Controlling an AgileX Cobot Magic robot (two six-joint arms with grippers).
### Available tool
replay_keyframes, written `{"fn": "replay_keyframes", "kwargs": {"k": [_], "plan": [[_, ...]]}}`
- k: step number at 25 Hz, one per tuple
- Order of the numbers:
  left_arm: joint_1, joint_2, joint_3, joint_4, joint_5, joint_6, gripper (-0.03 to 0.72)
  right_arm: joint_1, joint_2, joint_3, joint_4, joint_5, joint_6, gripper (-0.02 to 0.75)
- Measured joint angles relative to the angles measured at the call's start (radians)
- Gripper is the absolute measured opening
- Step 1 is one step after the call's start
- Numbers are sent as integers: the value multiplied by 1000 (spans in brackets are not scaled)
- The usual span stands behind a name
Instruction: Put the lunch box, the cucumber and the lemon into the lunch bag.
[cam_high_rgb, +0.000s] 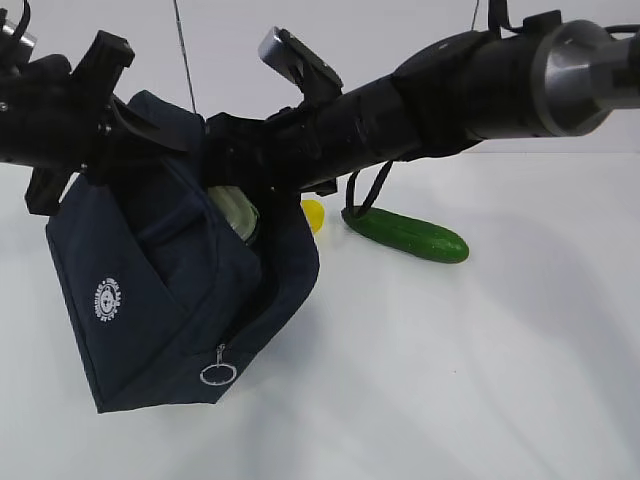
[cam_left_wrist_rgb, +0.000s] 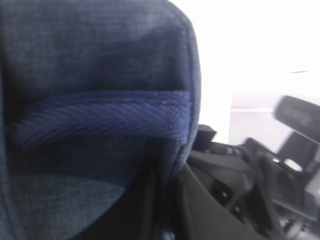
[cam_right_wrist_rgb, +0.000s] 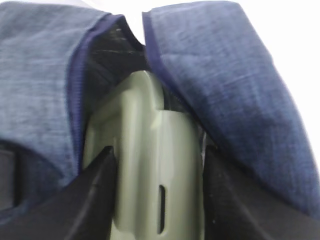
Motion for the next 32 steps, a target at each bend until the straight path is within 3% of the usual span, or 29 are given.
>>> {"fn": "replay_keyframes", "kwargs": {"k": [17,25,32], "plan": [[0,0,0,4,-12,33,33,-2,9,0,38,121,-271,403],[0,0,0,4,-14,52,33,-2,9,0,38,126,-305,404],[0,0,-6,1,-21,69,30,-2,9,0,70,118,-349,499]]}}
